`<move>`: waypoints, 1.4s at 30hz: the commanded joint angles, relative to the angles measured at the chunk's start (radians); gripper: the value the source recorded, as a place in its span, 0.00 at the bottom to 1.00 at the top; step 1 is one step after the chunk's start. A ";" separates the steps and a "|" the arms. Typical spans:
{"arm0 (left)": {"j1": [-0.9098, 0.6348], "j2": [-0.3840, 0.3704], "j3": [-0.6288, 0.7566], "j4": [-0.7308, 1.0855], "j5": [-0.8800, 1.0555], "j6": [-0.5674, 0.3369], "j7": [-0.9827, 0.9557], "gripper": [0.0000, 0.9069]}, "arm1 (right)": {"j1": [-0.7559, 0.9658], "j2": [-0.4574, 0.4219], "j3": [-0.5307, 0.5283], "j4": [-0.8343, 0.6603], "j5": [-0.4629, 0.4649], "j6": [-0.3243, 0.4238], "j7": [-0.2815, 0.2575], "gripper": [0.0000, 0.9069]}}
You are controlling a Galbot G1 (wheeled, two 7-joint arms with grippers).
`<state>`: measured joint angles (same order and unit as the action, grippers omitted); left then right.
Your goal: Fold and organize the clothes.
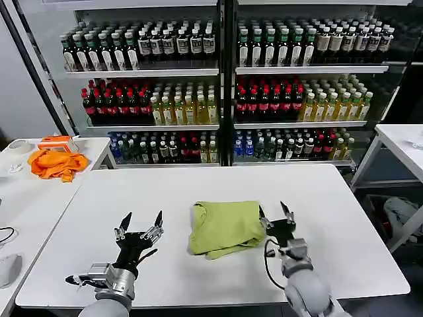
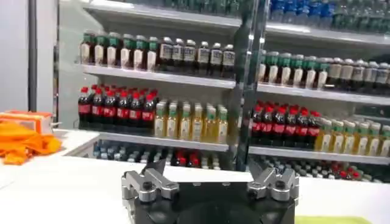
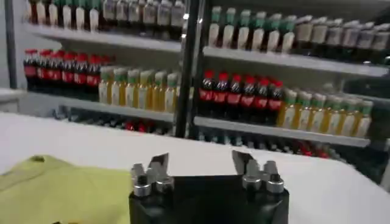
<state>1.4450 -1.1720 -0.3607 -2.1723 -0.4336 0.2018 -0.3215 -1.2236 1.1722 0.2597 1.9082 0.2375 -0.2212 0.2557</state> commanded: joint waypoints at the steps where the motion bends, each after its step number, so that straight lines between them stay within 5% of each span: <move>1: 0.010 0.013 0.003 -0.024 0.054 0.014 0.009 1.00 | -0.347 0.044 0.206 0.258 -0.064 0.109 -0.032 1.00; 42: 0.103 0.040 -0.047 -0.083 0.127 0.002 0.050 1.00 | -0.452 0.095 0.265 0.416 -0.128 0.125 -0.024 1.00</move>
<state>1.5318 -1.1362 -0.3980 -2.2431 -0.3086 0.2035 -0.2772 -1.6598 1.2651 0.5202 2.3068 0.1200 -0.1008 0.2338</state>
